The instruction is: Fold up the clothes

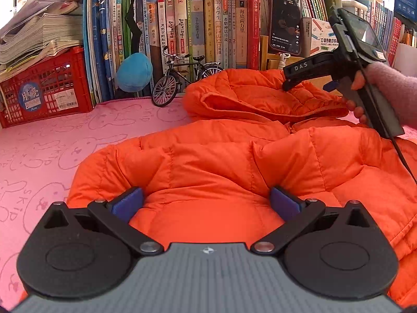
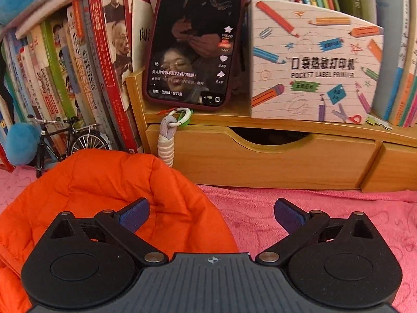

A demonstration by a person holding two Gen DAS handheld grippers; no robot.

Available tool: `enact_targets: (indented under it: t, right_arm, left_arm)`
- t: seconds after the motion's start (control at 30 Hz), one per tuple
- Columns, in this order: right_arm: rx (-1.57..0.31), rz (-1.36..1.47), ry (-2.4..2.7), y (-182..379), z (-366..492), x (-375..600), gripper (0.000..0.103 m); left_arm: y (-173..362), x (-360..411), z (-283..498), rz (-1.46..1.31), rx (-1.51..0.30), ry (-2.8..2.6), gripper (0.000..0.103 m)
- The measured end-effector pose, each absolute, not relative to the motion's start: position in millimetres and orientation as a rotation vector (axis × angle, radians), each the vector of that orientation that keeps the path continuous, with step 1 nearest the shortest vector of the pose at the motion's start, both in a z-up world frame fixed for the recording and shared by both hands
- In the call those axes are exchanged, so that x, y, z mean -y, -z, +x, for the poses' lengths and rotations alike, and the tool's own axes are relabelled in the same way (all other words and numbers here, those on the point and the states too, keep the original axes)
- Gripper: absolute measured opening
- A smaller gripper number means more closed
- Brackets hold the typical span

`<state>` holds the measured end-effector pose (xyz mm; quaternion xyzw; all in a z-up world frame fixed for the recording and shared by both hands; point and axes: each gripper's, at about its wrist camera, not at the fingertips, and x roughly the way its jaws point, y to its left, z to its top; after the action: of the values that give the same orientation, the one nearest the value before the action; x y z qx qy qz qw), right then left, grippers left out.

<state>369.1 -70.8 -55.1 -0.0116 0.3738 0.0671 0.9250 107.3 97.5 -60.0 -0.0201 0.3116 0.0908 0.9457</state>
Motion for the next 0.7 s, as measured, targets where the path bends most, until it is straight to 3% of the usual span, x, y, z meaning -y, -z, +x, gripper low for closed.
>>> enact_targets:
  t: [0.03, 0.07, 0.1, 0.17, 0.2, 0.3, 0.57, 0.7]
  right_arm:
    - [-0.777, -0.051, -0.149, 59, 375, 66, 0.099]
    - [-0.786, -0.071, -0.167, 62, 379, 63, 0.087]
    - [-0.790, -0.069, -0.192, 64, 380, 60, 0.063]
    - [-0.787, -0.045, -0.236, 63, 377, 56, 0.034]
    - [-0.773, -0.060, -0.237, 61, 373, 52, 0.026]
    - [-0.682, -0.167, -0.232, 44, 349, 37, 0.018]
    - [-0.148, -0.678, -0.133, -11, 211, -4, 0.017]
    - [0.009, -0.860, -0.162, -7, 136, -9, 0.017]
  left_arm:
    - [60, -98, 107, -0.045, -0.636, -0.184, 0.103]
    - [60, -99, 107, -0.049, -0.636, -0.182, 0.103]
    - [60, -99, 108, -0.053, -0.637, -0.181, 0.103]
    - [60, -100, 108, -0.060, -0.638, -0.178, 0.103]
    - [60, -101, 108, -0.063, -0.638, -0.177, 0.103]
    - [60, -102, 107, -0.073, -0.637, -0.172, 0.103]
    - [56, -121, 100, -0.196, -0.577, -0.139, 0.103]
    - [51, -138, 88, -0.319, -0.475, -0.143, 0.103]
